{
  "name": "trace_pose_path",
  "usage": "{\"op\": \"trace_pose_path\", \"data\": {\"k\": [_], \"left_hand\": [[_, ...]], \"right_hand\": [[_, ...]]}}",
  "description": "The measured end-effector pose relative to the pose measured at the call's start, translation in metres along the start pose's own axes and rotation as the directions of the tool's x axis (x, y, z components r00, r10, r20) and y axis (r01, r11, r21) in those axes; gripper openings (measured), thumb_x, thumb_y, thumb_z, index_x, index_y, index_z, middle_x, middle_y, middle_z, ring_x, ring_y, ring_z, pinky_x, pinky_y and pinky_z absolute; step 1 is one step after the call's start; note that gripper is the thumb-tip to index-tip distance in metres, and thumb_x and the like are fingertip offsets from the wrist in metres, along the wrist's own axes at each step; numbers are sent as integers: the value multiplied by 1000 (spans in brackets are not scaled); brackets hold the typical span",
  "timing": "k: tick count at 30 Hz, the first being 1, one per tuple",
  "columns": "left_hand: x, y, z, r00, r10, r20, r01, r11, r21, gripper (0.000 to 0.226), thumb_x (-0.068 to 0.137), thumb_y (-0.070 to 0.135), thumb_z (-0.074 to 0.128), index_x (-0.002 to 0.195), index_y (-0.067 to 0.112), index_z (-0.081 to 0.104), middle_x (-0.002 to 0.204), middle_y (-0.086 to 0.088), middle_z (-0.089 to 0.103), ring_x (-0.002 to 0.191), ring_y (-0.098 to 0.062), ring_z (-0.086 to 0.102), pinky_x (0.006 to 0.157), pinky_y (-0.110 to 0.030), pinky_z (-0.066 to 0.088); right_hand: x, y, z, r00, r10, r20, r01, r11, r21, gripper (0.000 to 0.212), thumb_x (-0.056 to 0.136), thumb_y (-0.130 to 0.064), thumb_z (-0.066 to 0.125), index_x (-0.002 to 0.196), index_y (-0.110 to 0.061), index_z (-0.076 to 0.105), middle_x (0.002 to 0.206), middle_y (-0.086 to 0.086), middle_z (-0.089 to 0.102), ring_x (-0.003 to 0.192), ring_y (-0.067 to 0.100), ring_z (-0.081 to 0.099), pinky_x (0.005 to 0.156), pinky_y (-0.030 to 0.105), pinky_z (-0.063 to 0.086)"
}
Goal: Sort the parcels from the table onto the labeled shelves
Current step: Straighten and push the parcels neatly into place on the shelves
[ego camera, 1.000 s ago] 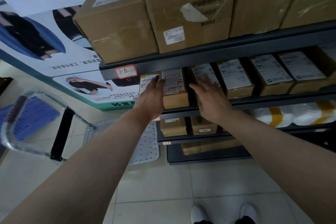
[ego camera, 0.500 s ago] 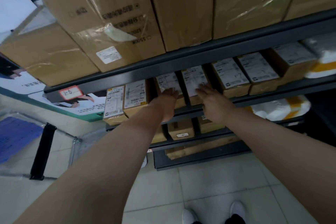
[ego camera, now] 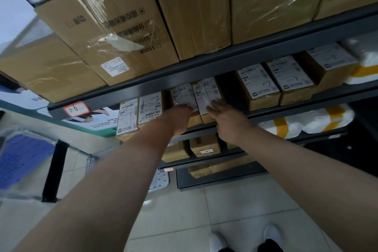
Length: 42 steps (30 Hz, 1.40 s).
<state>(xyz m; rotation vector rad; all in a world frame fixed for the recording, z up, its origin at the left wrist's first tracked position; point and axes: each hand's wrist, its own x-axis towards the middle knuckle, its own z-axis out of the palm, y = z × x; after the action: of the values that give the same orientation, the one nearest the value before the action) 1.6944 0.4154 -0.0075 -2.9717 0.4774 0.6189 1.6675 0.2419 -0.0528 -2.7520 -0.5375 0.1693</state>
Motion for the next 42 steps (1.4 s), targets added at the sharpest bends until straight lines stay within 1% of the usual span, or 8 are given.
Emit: {"op": "trace_pose_path", "data": {"k": [4, 9, 14, 19, 25, 31, 39, 42], "left_hand": [[-3, -1, 5, 1000, 8, -28, -9, 999, -52, 73, 84, -11, 51, 149, 15, 31, 147, -13, 40, 130, -28, 44, 101, -34, 42], [-1, 14, 6, 976, -98, -194, 58, 978, -201, 61, 88, -5, 50, 144, 13, 35, 131, -13, 54, 110, -26, 58, 81, -29, 48], [13, 69, 0, 949, 20, -315, -94, 971, -222, 62, 94, 1, 48, 151, 12, 27, 156, -11, 29, 139, -25, 33, 108, -32, 34], [41, 144, 4, 950, 111, -292, -172, 966, -194, 62, 97, 6, 48, 153, 15, 23, 161, -10, 13, 147, -24, 16, 114, -31, 29], [72, 194, 5, 977, 21, -213, -59, 983, -174, 81, 93, 0, 52, 156, 19, 5, 163, -10, -4, 149, -25, -2, 120, -35, 15], [66, 191, -1, 979, -25, -202, 5, 995, -99, 84, 86, -7, 50, 155, 21, 10, 162, -11, 7, 149, -27, 9, 116, -39, 24], [57, 169, -3, 981, -5, -194, 4, 1000, -6, 77, 88, -5, 45, 155, 19, 14, 162, -12, 11, 148, -27, 14, 118, -36, 16], [52, 152, -2, 979, 19, -202, -17, 1000, 11, 77, 88, -5, 46, 154, 19, 16, 161, -11, 13, 148, -25, 14, 118, -36, 14]], "right_hand": [[0, -2, 1, 1000, 8, 8, -8, 1000, 16, 73, 87, -3, 56, 151, -18, 22, 160, 4, 11, 147, 22, 8, 116, 39, 17], [-16, 16, -12, 990, 24, -141, -11, 996, 91, 74, 86, 1, 57, 151, -16, 24, 160, 7, 13, 147, 24, 6, 118, 37, 7], [-49, 82, -35, 976, 80, -201, -76, 997, 29, 59, 91, -5, 54, 146, -11, 35, 157, 14, 19, 147, 28, 8, 119, 43, 12], [-73, 148, -57, 976, 128, -174, -139, 989, -51, 58, 94, -11, 52, 148, -9, 31, 158, 15, 15, 147, 30, 5, 119, 44, 10], [-68, 189, -63, 996, 39, -82, -43, 997, -56, 65, 92, 1, 45, 151, -6, 18, 160, 14, 7, 147, 27, 1, 120, 36, 4], [-57, 188, -60, 998, -32, -56, 28, 997, -73, 66, 87, 1, 49, 149, -8, 26, 158, 10, 17, 146, 25, 10, 119, 37, 7], [-43, 164, -64, 998, 47, 52, -40, 993, -115, 73, 86, -4, 52, 150, -20, 23, 160, 1, 12, 147, 17, 8, 115, 58, 13], [-42, 153, -58, 998, 20, 62, -16, 998, -56, 74, 85, -1, 54, 150, -22, 25, 160, 0, 13, 147, 18, 8, 115, 55, 17]]}}
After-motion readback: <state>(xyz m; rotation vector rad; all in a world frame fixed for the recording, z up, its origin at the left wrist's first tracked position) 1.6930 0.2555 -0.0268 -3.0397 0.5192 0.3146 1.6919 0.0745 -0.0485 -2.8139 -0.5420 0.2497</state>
